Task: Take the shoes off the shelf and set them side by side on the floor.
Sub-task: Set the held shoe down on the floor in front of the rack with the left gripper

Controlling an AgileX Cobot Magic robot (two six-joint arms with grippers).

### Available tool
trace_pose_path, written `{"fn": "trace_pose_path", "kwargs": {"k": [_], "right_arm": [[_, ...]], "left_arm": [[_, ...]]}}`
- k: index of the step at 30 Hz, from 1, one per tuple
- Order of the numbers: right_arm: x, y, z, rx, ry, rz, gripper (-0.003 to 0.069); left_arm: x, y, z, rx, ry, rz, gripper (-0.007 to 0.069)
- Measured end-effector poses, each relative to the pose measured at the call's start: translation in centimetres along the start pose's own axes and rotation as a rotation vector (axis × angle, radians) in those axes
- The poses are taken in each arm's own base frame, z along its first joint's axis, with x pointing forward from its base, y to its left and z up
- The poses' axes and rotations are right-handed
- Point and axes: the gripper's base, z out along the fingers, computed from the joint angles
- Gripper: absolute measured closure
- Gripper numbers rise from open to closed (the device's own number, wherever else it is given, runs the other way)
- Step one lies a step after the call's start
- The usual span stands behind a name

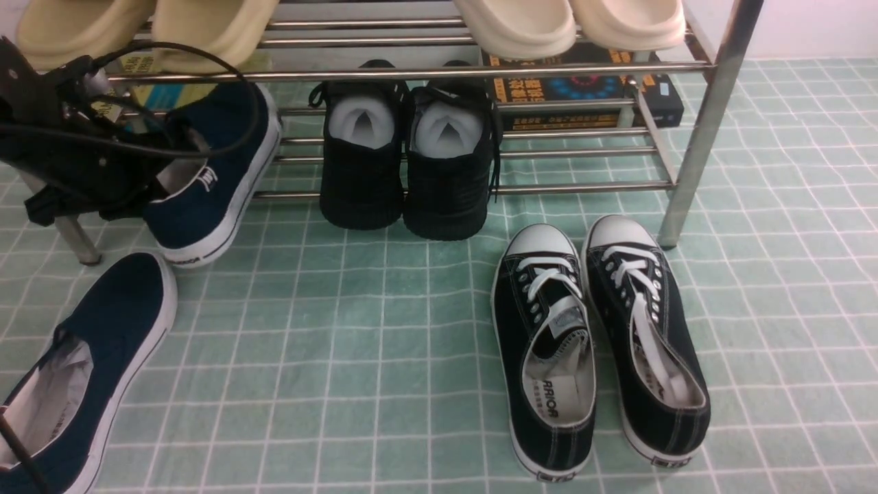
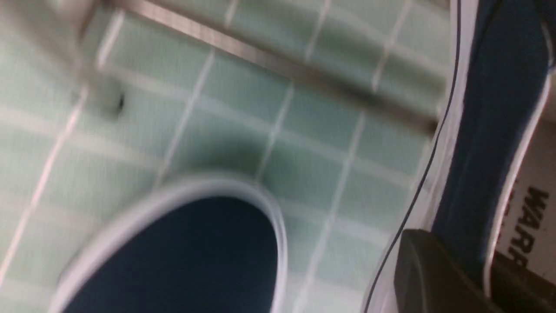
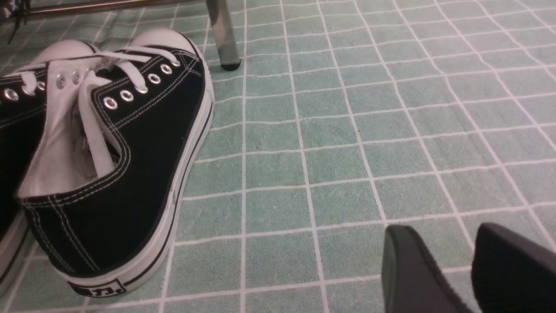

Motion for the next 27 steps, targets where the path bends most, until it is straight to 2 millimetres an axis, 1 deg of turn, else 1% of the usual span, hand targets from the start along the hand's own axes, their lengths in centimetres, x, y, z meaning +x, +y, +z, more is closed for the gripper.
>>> {"fn": "trace_pose_path", "kwargs": {"k": [5, 7, 8, 9, 11, 12, 13, 14, 15, 16, 18, 19, 20, 22, 23, 25, 27], "right_arm": [[0.0, 0.0, 0.0, 0.000, 0.000, 0.000, 0.0420], [0.0, 0.0, 0.0, 0.000, 0.000, 0.000, 0.0420], [0.0, 0.0, 0.0, 0.000, 0.000, 0.000, 0.0420], [0.0, 0.0, 0.0, 0.000, 0.000, 0.000, 0.0420], [0.0, 0.0, 0.0, 0.000, 0.000, 0.000, 0.0420], [0.0, 0.0, 0.0, 0.000, 0.000, 0.000, 0.0420], [0.0, 0.0, 0.0, 0.000, 0.000, 0.000, 0.0420], [0.0, 0.0, 0.0, 0.000, 0.000, 0.000, 0.0420], [0.0, 0.0, 0.0, 0.000, 0.000, 0.000, 0.0420], [0.0, 0.0, 0.0, 0.000, 0.000, 0.000, 0.0420], [0.0, 0.0, 0.0, 0.000, 0.000, 0.000, 0.0420], [0.0, 0.0, 0.0, 0.000, 0.000, 0.000, 0.0420], [0.0, 0.0, 0.0, 0.000, 0.000, 0.000, 0.0420], [0.0, 0.0, 0.0, 0.000, 0.000, 0.000, 0.0420], [0.0, 0.0, 0.0, 0.000, 0.000, 0.000, 0.0420], [0.0, 0.0, 0.0, 0.000, 0.000, 0.000, 0.0420], [0.0, 0.0, 0.0, 0.000, 0.000, 0.000, 0.0420]], "left_arm": [[1.1, -0.4, -4.8, -0.019, 0.076, 0.012, 0.0598], [2.1, -0.2, -6.8, -0.043, 0.121, 0.022, 0.0598], [2.3, -0.2, -7.0, -0.046, 0.126, 0.023, 0.0598], [3.5, 0.1, -8.3, -0.062, 0.166, 0.027, 0.0598], [5.3, 0.5, -9.2, -0.068, 0.200, 0.019, 0.0598], [6.0, 0.7, -9.5, -0.068, 0.209, 0.011, 0.0598], [6.2, 0.8, -9.3, -0.069, 0.217, 0.009, 0.0598], [7.5, 1.2, -9.7, -0.068, 0.219, -0.008, 0.0598], [7.9, 1.3, -9.8, -0.070, 0.223, -0.014, 0.0598], [9.1, 1.8, -9.7, -0.074, 0.222, -0.035, 0.0598], [10.6, 2.4, -9.3, -0.079, 0.204, -0.077, 0.0598], [10.7, 2.5, -9.3, -0.079, 0.201, -0.081, 0.0598], [11.5, 2.9, -8.9, -0.080, 0.176, -0.102, 0.0598], [11.8, 3.1, -8.5, -0.078, 0.158, -0.109, 0.0598], [12.2, 3.3, -8.0, -0.074, 0.141, -0.120, 0.0598], [12.5, 3.5, -7.7, -0.073, 0.134, -0.133, 0.0598], [13.4, 3.9, -6.9, -0.073, 0.137, -0.160, 0.0598]]}}
